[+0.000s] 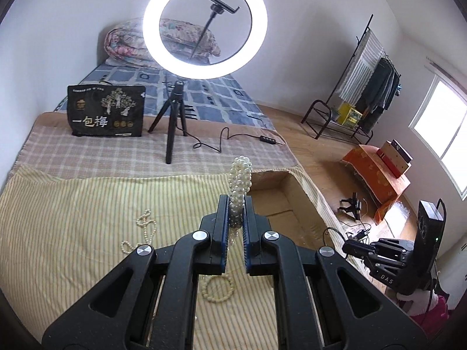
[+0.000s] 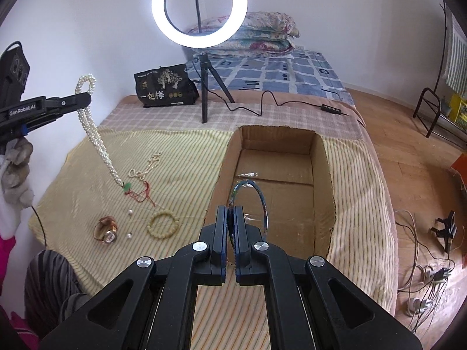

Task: Organize jewelry
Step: 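Lift the pearl necklace with the left tool while the right tool carries the ring over the box, then open the left tool over the box while the right tool releases the ring into it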

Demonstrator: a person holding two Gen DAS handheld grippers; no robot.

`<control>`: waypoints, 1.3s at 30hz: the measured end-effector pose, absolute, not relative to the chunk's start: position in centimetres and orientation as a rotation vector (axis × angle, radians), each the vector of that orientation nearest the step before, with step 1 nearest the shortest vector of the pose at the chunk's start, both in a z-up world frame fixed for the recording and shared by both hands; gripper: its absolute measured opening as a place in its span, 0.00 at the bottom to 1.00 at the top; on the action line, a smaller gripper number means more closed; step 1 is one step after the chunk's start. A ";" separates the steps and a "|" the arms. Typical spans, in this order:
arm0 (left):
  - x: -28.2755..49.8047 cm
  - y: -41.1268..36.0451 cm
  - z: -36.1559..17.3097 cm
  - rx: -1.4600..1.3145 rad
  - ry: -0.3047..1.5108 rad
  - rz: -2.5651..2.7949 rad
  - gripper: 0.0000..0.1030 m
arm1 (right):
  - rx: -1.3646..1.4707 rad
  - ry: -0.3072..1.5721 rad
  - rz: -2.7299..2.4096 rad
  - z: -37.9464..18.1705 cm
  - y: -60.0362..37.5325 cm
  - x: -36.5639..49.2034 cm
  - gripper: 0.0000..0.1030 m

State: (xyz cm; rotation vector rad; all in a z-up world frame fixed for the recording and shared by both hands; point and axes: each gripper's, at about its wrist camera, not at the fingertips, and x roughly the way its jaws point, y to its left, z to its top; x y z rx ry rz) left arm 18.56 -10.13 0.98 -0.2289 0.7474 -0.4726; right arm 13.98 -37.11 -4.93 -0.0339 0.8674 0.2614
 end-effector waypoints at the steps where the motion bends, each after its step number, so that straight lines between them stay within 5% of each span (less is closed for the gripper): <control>1: 18.8 -10.9 1.0 -0.229 0.749 -0.483 0.06 | -0.030 0.869 0.257 -5.1 -37.5 13.9 0.02; 22: 25.0 -25.9 -0.9 -0.165 0.812 -0.622 0.06 | 0.023 0.901 0.218 -8.9 -41.2 15.6 0.02; 39: 28.2 -28.4 -6.1 -0.130 0.927 -0.586 0.06 | 0.017 0.951 0.221 -11.8 -41.2 17.2 0.02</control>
